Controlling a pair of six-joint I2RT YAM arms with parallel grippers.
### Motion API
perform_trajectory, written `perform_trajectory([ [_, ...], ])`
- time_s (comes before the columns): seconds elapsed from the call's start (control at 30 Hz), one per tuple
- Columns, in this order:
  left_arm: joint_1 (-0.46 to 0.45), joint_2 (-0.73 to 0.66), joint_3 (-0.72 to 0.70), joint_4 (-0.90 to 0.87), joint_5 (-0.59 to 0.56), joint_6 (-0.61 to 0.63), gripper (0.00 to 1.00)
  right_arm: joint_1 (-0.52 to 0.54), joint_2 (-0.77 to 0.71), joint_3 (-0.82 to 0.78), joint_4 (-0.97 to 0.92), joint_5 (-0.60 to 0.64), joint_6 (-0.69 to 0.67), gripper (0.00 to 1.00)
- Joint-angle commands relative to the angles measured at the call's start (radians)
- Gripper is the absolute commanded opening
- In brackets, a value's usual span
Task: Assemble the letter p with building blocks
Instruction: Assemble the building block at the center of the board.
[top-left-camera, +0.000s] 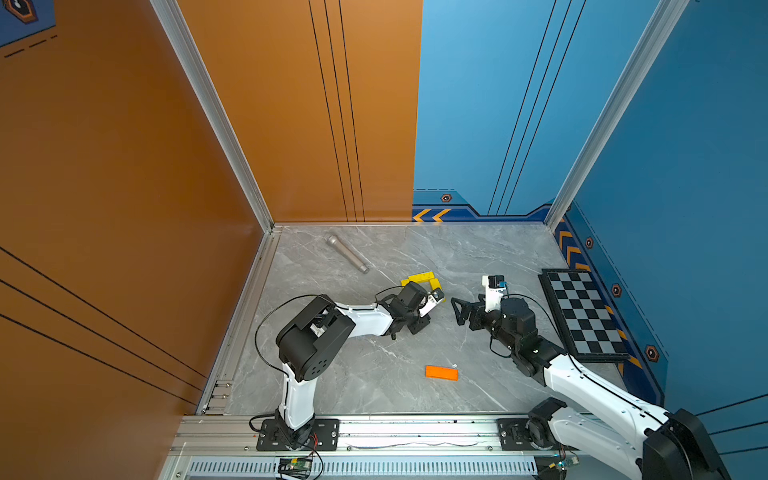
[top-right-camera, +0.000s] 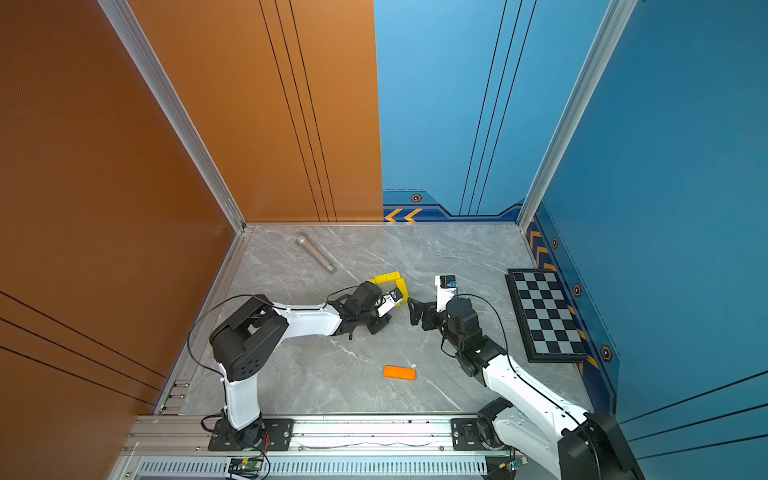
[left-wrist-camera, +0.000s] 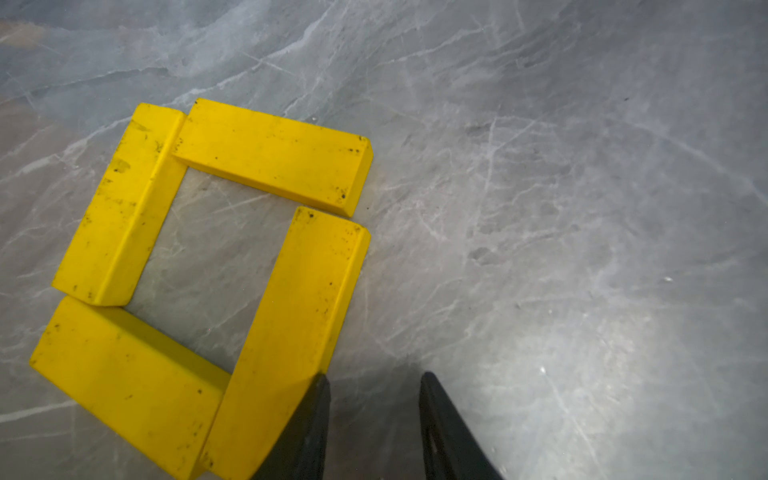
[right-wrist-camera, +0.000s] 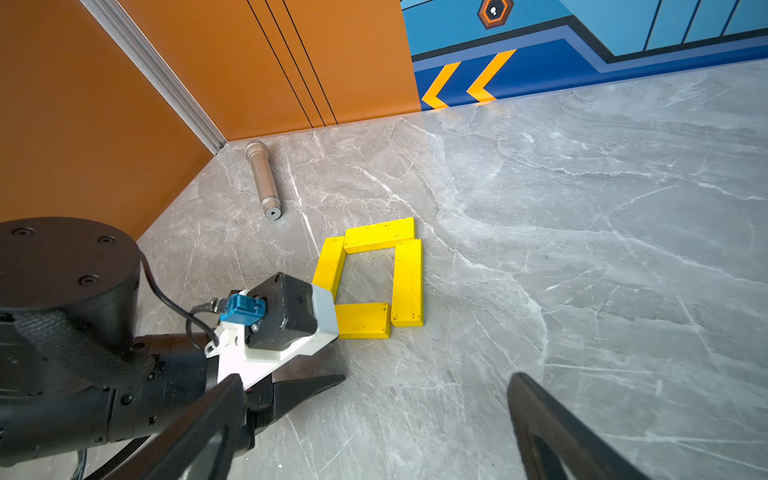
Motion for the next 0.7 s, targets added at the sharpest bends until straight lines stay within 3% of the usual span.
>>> perform_trajectory([
  [0.0, 0.005, 0.032, 0.014, -0.059, -0.002, 0.006, 0.38, -0.006, 0.006, -0.009, 0.017, -0.004, 0.012, 1.0],
  [0.67, 0.001, 0.029, 0.021, -0.058, -0.019, 0.021, 0.43, -0.007, 0.012, -0.007, 0.019, -0.006, 0.013, 1.0],
])
